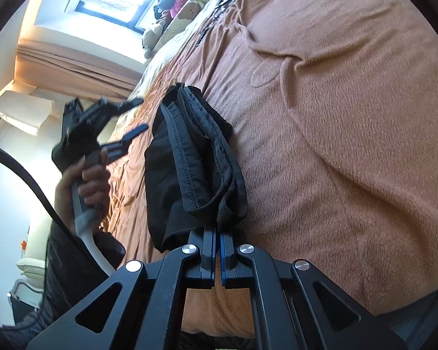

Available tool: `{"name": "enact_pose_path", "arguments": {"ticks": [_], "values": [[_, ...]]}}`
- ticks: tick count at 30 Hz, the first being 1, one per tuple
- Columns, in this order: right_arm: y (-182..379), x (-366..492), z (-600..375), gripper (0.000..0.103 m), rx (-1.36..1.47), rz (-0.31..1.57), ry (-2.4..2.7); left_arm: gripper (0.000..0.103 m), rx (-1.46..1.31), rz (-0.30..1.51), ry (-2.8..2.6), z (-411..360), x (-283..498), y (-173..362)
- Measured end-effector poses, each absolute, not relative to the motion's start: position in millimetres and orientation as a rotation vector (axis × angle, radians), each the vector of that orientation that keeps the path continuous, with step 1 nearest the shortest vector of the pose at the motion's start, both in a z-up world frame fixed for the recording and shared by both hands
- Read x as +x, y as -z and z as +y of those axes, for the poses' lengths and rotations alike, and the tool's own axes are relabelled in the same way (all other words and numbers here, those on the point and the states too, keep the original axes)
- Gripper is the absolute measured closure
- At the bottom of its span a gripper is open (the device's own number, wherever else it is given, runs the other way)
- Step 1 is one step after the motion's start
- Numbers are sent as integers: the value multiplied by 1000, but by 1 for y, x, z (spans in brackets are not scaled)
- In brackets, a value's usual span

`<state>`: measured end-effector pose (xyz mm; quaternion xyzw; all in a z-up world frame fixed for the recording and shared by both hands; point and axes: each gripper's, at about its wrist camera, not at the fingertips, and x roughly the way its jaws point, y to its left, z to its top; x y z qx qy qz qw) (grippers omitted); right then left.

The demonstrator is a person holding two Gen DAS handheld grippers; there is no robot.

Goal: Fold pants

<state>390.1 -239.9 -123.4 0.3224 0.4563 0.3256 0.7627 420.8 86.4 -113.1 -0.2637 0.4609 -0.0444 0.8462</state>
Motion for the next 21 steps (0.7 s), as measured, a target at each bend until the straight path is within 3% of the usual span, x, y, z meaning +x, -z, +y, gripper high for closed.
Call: {"name": "enact_pose_path", "arguments": {"ticks": [10, 12, 14, 16, 21], "values": [[112, 379, -246, 100, 658, 1010, -664, 38, -621, 1002, 55, 105, 366, 138], [104, 375, -249, 92, 634, 999, -654, 38, -641, 1003, 53, 106, 357, 143], [95, 373, -252, 62, 612, 980, -636, 38, -659, 1005, 54, 106, 349, 148], [86, 370, -255, 48, 598, 946, -630, 38, -672, 1003, 53, 107, 344, 151], [68, 377, -250, 48, 537, 918, -631, 39, -694, 980, 34, 117, 343, 155]]}}
